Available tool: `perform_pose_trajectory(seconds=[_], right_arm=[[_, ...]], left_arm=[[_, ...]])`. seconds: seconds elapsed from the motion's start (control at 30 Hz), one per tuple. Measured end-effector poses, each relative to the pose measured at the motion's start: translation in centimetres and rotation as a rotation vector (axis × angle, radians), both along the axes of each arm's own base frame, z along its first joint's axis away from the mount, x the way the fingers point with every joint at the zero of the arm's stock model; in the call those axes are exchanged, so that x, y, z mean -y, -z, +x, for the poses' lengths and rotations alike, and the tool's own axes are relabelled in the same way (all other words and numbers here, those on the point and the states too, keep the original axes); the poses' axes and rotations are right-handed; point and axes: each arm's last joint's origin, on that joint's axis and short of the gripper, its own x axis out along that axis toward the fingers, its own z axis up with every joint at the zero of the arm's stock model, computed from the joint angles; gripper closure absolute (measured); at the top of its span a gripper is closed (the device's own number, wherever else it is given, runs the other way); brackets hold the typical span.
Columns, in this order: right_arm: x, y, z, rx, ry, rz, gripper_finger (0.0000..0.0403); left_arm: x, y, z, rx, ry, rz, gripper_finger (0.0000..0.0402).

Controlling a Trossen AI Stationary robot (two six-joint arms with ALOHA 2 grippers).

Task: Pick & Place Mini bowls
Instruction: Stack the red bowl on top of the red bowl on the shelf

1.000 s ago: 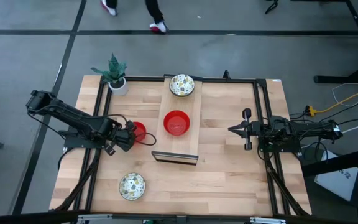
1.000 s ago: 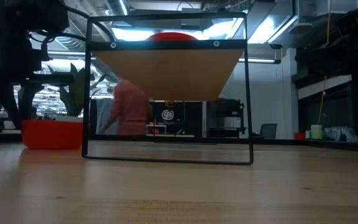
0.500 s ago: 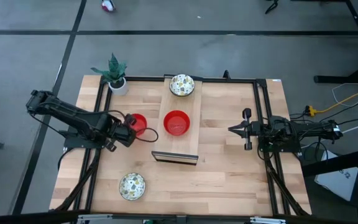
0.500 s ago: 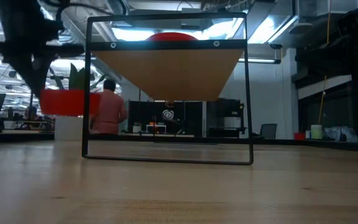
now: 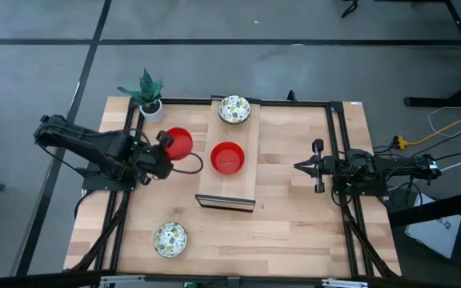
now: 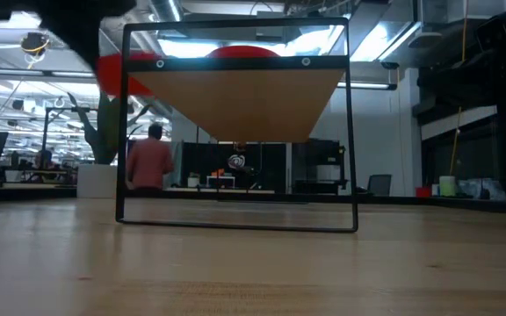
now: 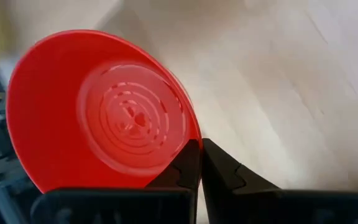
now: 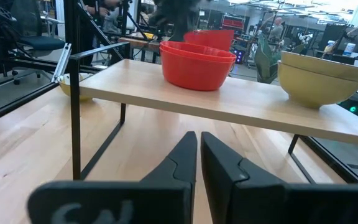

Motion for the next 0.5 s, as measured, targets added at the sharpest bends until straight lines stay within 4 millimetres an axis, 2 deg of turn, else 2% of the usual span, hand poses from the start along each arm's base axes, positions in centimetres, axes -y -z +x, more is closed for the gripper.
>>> perform_pose_trajectory(seconds=[0.3,0.5], right_arm=[[0.0,0.0,0.0,0.000,0.000,0.000,0.0377],[0.0,0.0,0.0,0.000,0.000,0.000,0.0377]], left_arm=[[0.2,-5.4,0.8,0.236,0.054,-0.032,0.0399],[0.6,-7.4,2.2,0.374,0.152,-0.011,0.0399]])
